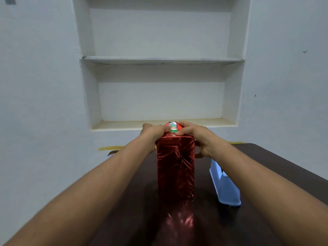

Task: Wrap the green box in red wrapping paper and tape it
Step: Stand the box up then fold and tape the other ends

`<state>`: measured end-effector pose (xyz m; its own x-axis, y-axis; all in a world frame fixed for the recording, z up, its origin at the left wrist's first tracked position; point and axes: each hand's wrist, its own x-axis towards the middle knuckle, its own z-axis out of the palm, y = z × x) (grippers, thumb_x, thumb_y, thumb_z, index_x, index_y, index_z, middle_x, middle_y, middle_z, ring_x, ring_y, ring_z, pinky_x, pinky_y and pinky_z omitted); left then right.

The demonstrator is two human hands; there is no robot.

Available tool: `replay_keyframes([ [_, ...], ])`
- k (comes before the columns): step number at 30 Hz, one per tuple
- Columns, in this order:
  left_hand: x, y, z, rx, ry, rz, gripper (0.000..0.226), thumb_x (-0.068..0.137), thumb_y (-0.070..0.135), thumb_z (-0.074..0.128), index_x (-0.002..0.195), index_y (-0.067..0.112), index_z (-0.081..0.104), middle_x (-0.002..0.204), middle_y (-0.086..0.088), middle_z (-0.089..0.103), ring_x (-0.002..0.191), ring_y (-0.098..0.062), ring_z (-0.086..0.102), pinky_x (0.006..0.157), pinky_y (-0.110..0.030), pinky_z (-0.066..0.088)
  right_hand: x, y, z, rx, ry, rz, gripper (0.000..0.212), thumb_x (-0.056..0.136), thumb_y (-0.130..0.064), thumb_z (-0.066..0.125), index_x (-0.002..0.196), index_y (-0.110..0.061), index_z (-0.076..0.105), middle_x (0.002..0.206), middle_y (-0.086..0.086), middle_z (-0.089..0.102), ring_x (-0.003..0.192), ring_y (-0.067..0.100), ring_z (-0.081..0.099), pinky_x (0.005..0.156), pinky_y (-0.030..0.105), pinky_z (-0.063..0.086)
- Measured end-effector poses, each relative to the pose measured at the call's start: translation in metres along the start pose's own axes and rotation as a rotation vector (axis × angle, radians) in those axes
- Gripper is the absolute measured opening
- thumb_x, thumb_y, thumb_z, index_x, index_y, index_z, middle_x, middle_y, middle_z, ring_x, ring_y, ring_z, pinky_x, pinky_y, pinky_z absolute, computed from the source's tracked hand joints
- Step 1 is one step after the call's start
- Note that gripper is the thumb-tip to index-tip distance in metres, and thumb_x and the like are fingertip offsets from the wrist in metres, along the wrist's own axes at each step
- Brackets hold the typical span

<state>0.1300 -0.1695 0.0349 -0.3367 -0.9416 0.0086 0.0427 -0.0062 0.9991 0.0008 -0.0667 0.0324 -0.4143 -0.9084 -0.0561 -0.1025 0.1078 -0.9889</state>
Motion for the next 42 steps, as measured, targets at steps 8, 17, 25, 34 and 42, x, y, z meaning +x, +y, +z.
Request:
replay_keyframes([
  [8, -0.023, -0.013, -0.009, -0.135, -0.152, -0.085, 0.046, 0.069, 0.012, 0.076, 0.114, 0.002, 0.071, 0.073, -0.005, 0.074, 0.061, -0.018, 0.065, 0.054, -0.024, 0.051, 0.003, -0.004, -0.001, 0.043, 0.029, 0.016, 0.084, 0.076, -0.013, 0.07, 0.144, -0.056, 0.047, 0.117, -0.001, 0.067, 0.099, 0.02, 0.063, 0.08, 0.043, 0.048],
  [17, -0.031, -0.018, -0.002, -0.221, -0.052, -0.067, 0.032, 0.077, 0.008, 0.072, 0.108, 0.001, 0.07, 0.063, -0.008, 0.071, 0.042, -0.018, 0.063, 0.045, -0.025, 0.052, -0.002, -0.006, 0.001, -0.036, 0.067, 0.063, 0.048, 0.073, -0.038, 0.076, 0.12, -0.041, 0.066, 0.114, -0.006, 0.071, 0.097, 0.016, 0.064, 0.088, 0.05, 0.045],
  [25, -0.034, -0.021, -0.002, -0.282, -0.143, -0.119, 0.045, 0.074, 0.019, 0.066, 0.115, 0.0, 0.07, 0.078, -0.01, 0.072, 0.055, -0.024, 0.067, 0.054, -0.028, 0.054, 0.001, -0.006, 0.003, 0.008, 0.071, 0.048, 0.08, 0.076, -0.016, 0.072, 0.144, -0.052, 0.049, 0.117, -0.002, 0.068, 0.094, 0.018, 0.061, 0.073, 0.041, 0.044],
  [34, -0.028, -0.007, -0.007, -0.19, -0.042, -0.096, 0.035, 0.07, 0.011, 0.07, 0.105, 0.006, 0.071, 0.073, -0.004, 0.067, 0.057, -0.018, 0.058, 0.051, -0.023, 0.047, 0.003, -0.003, 0.0, -0.023, 0.052, 0.008, 0.083, 0.08, -0.018, 0.072, 0.148, -0.053, 0.041, 0.116, -0.003, 0.067, 0.1, 0.02, 0.062, 0.074, 0.044, 0.046],
  [42, -0.029, -0.005, -0.011, -0.151, -0.045, 0.031, 0.008, 0.081, 0.017, 0.07, 0.088, 0.016, 0.071, 0.08, 0.0, 0.067, 0.071, -0.017, 0.057, 0.071, -0.03, 0.045, 0.006, -0.001, -0.001, 0.003, 0.047, 0.014, 0.085, 0.081, -0.018, 0.072, 0.15, -0.052, 0.038, 0.118, -0.005, 0.067, 0.099, 0.019, 0.063, 0.068, 0.042, 0.046],
])
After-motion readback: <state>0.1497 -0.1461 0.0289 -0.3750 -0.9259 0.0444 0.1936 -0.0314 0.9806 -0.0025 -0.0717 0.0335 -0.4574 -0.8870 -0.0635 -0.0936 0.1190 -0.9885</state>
